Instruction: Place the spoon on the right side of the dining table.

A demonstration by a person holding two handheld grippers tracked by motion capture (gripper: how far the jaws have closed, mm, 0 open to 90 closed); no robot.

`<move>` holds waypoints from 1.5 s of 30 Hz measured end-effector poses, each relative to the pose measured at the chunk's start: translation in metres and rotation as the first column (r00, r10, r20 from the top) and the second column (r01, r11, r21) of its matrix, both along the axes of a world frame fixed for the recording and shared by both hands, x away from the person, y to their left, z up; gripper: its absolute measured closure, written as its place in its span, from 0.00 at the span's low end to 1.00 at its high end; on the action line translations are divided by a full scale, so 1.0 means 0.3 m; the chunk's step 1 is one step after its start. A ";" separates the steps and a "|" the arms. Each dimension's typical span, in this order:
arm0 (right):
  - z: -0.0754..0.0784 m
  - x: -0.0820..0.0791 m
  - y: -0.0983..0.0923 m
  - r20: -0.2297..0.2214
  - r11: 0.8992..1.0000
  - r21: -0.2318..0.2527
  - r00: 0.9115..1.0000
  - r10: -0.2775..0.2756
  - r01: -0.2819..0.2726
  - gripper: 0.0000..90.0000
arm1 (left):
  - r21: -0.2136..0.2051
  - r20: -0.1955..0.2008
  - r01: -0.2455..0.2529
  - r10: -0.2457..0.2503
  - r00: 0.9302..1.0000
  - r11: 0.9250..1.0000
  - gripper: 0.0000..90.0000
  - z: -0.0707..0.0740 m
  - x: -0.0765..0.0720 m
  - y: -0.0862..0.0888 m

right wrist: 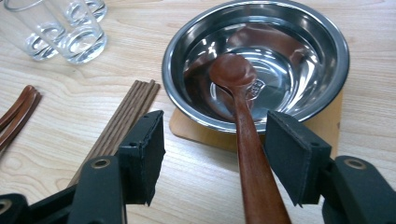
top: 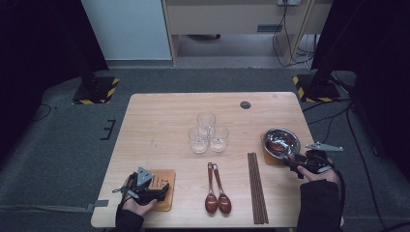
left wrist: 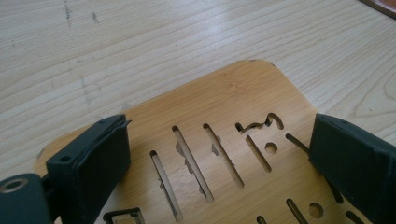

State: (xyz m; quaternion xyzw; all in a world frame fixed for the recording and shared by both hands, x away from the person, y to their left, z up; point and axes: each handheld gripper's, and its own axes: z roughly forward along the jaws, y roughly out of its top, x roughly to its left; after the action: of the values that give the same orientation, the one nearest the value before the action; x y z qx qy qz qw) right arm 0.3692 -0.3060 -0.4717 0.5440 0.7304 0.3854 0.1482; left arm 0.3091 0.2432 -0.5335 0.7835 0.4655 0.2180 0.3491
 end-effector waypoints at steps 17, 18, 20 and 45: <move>0.005 -0.016 0.066 -0.001 0.999 0.010 0.999 0.048 -0.048 0.42 | 0.000 0.000 0.000 0.000 1.000 1.000 0.05 0.000 0.000 0.000; 0.005 -0.016 0.069 -0.001 0.999 0.010 0.999 0.048 -0.048 0.42 | 0.000 0.000 0.000 0.000 1.000 1.000 0.05 0.000 0.000 0.000; 0.003 -0.015 0.075 0.000 0.999 0.008 0.999 0.054 -0.054 0.42 | 0.000 0.000 0.000 0.000 1.000 1.000 0.05 0.000 0.000 0.000; 0.079 -0.032 0.103 0.130 0.996 0.057 0.989 0.067 -0.075 0.47 | 0.001 -0.001 0.002 -0.002 1.000 1.000 0.05 0.000 0.001 0.001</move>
State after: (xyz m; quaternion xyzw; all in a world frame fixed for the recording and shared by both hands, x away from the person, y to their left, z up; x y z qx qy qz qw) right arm 0.3595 -0.2752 -0.4481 0.4962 0.7261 0.4469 0.1638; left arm 0.3094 0.2435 -0.5334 0.7844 0.4647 0.2174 0.3485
